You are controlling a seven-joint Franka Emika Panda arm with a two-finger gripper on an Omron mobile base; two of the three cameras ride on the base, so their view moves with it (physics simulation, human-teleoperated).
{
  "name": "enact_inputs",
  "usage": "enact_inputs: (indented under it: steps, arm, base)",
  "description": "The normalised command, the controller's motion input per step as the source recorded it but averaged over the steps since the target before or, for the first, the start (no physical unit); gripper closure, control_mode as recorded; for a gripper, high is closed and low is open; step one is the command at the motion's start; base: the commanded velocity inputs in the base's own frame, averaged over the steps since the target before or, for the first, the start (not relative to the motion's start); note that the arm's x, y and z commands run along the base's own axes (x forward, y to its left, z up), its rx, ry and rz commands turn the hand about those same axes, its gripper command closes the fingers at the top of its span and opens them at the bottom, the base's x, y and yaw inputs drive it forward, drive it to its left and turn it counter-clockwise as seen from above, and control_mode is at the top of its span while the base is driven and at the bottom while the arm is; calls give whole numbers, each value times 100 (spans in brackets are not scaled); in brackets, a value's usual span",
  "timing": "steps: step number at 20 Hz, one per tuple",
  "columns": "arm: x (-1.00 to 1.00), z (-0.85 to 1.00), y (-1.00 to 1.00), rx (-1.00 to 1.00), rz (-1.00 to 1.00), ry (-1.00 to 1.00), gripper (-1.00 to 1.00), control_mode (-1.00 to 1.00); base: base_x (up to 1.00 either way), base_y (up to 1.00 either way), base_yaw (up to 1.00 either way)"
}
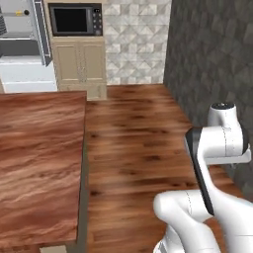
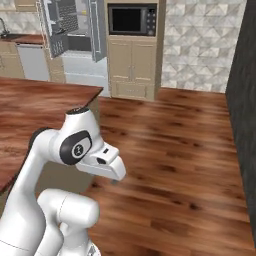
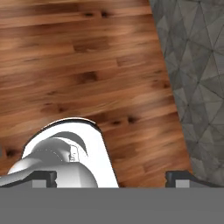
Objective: Take the cheese, fish, and avocado from the fridge and place them on the plate on the dining counter to create an appetizer plate.
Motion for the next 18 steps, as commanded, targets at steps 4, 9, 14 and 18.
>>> enact_inputs:
  steps: [4, 9, 14, 18]
  arm:
    - [0, 0, 0, 0, 0, 0, -100, 100]
    - [0, 0, 0, 0, 0, 0, -100, 100]
    - [0, 0, 0, 0, 0, 0, -100, 100]
    - [0, 0, 0, 0, 0, 0, -100, 100]
  base:
    - [100, -76, 0]
    - [100, -11, 3]
    - [100, 6, 12]
    - [100, 0, 40]
